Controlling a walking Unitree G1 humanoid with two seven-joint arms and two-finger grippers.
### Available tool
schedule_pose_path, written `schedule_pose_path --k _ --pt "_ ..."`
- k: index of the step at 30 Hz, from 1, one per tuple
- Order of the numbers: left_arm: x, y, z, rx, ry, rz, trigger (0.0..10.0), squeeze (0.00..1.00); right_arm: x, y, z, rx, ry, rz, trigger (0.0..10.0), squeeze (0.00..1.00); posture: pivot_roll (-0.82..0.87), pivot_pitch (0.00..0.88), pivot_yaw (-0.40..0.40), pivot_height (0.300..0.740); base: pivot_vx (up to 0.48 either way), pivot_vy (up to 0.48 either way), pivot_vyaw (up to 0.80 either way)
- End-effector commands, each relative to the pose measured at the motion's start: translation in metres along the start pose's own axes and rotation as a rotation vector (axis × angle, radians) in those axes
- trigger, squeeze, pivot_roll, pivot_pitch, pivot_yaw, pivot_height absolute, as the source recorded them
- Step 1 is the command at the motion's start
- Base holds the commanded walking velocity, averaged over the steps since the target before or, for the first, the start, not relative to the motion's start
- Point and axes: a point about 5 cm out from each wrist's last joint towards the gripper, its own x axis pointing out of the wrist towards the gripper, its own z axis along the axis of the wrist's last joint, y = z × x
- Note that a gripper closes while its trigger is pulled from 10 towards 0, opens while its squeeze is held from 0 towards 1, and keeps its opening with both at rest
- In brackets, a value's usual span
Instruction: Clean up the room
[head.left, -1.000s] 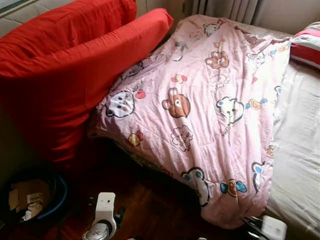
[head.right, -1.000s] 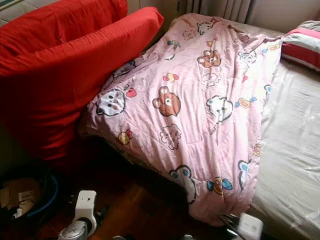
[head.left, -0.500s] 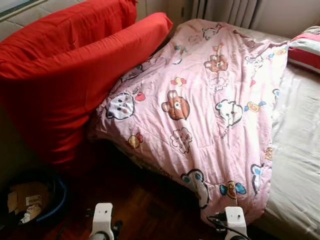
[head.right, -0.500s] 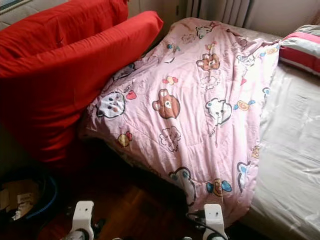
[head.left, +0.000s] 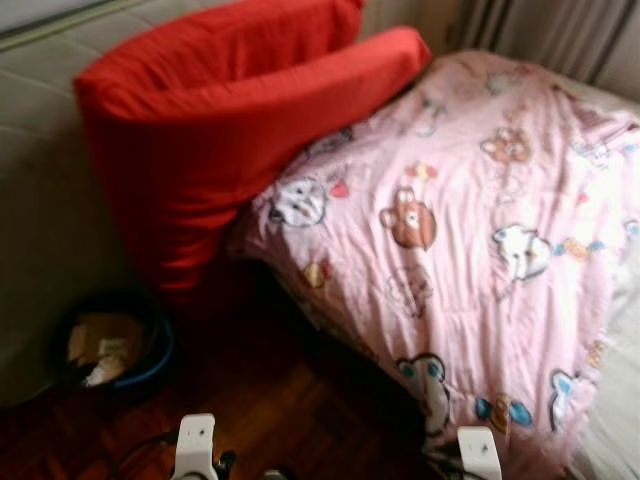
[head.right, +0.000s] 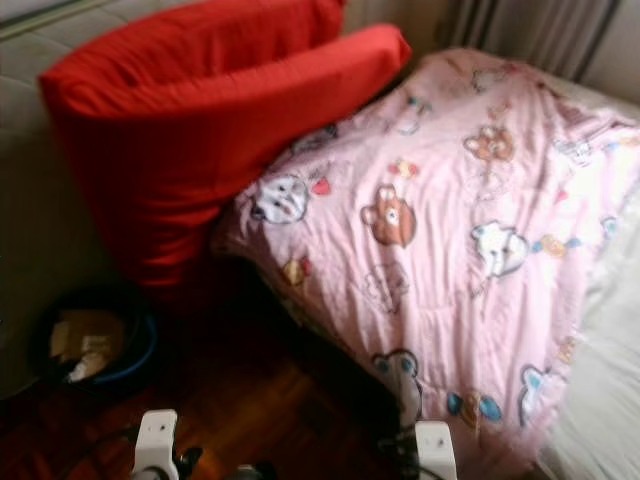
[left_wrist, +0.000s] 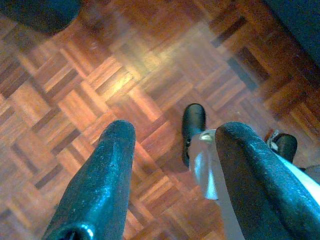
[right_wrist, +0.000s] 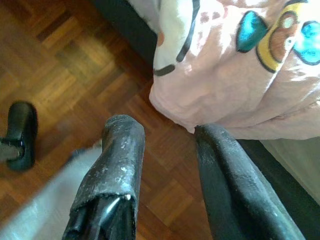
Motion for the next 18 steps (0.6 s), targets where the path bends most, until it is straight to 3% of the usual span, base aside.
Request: schedule_pose_path --k 1,18 --pt "-0.002 0.004 -0.007 -0.015 0.027 0.016 10.0 0.00 -0.002 -0.004 -0.011 0.001 0.037 -0.005 10.0 0.00 -0.07 0.151 0.021 0.740 0.000 0.000 0.80" --pt "-0.002 0.003 -0.009 -0.024 0.042 0.016 10.0 0.00 -0.007 -0.010 -0.024 -0.017 0.070 -0.007 10.0 0.00 -0.07 0.167 0.018 0.740 0.000 0.000 0.80"
